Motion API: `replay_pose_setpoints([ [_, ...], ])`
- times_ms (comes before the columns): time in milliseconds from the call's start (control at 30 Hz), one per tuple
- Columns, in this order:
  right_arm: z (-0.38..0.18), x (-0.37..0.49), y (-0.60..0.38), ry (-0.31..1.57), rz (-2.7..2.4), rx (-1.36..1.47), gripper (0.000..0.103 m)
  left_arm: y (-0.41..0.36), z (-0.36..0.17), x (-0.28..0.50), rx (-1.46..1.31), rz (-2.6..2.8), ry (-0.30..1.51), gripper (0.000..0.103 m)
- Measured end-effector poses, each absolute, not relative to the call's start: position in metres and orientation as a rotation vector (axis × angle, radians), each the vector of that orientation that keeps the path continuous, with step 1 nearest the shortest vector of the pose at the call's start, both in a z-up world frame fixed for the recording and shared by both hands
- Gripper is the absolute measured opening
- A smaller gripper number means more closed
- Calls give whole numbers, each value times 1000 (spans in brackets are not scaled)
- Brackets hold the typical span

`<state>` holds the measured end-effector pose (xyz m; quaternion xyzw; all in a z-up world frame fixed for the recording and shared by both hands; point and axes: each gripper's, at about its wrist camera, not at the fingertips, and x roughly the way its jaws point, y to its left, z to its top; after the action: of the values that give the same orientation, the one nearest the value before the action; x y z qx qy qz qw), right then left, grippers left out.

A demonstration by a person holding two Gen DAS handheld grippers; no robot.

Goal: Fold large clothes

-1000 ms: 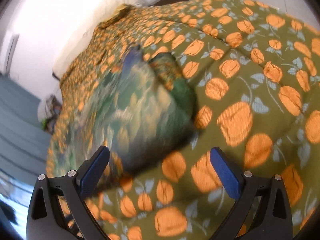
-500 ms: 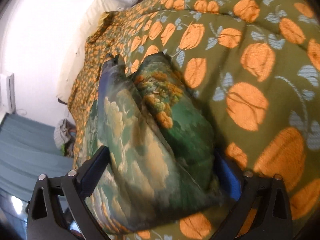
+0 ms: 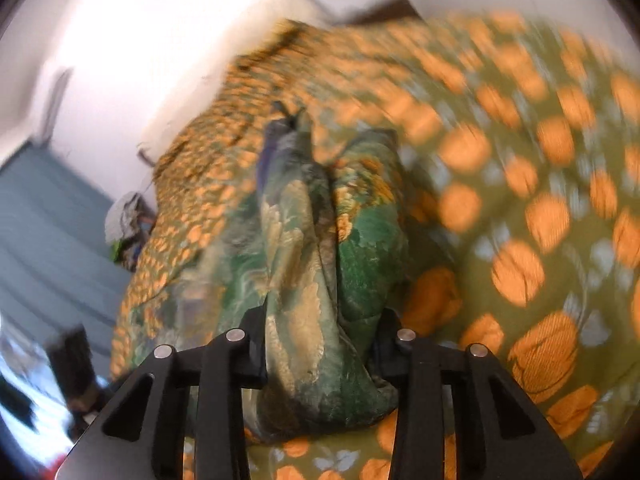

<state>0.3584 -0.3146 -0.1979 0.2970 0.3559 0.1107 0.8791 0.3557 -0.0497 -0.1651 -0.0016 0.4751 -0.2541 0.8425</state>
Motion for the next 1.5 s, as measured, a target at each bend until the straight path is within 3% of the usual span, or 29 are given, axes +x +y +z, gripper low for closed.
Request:
replay_pose_setpoints([
  [167,-140,331,-254,612,302,356,35,-64,-73,360,-92,-719,955,98],
  [233,-123,322,-219,570,332,240,35,-77,-59,367,-103,-773,995,98],
  [600,-119,255,-66,400,455,-372,35,-62,-85,386,-6,-508,1212,97],
  [667,-125,247,-53,381,471,-439,35,-58,-94,383,36,-465,1222,66],
  [700,-128,247,-51,379,476,-453,35,-53,-98,384,53,-450,1225,44],
  [733,-129,249,-50,383,478,-459,35,-47,-99,385,51,-451,1224,35],
  [800,-127,256,-58,422,490,-415,43,-32,-98,385,34,-459,1222,31],
  [867,-118,252,-68,438,553,-342,74,-8,-90,385,17,-451,1209,31],
  [933,-106,253,-83,468,610,-236,89,27,-85,388,-29,-441,1195,31],
  [1000,-97,260,-104,495,635,-121,90,61,-84,391,-50,-427,1185,31],
  [1100,-96,290,-124,583,617,-14,81,120,-93,394,-98,-389,1184,31],
  [1167,-101,314,-121,645,606,-13,47,154,-106,394,-127,-361,1193,32],
  [1233,-109,337,-108,711,633,-22,34,176,-119,393,-148,-345,1199,32],
  [1267,-115,345,-100,736,651,-17,30,190,-127,392,-163,-336,1202,33],
  [1500,-195,391,-3,989,767,-53,30,237,-191,386,-248,-291,1212,40],
])
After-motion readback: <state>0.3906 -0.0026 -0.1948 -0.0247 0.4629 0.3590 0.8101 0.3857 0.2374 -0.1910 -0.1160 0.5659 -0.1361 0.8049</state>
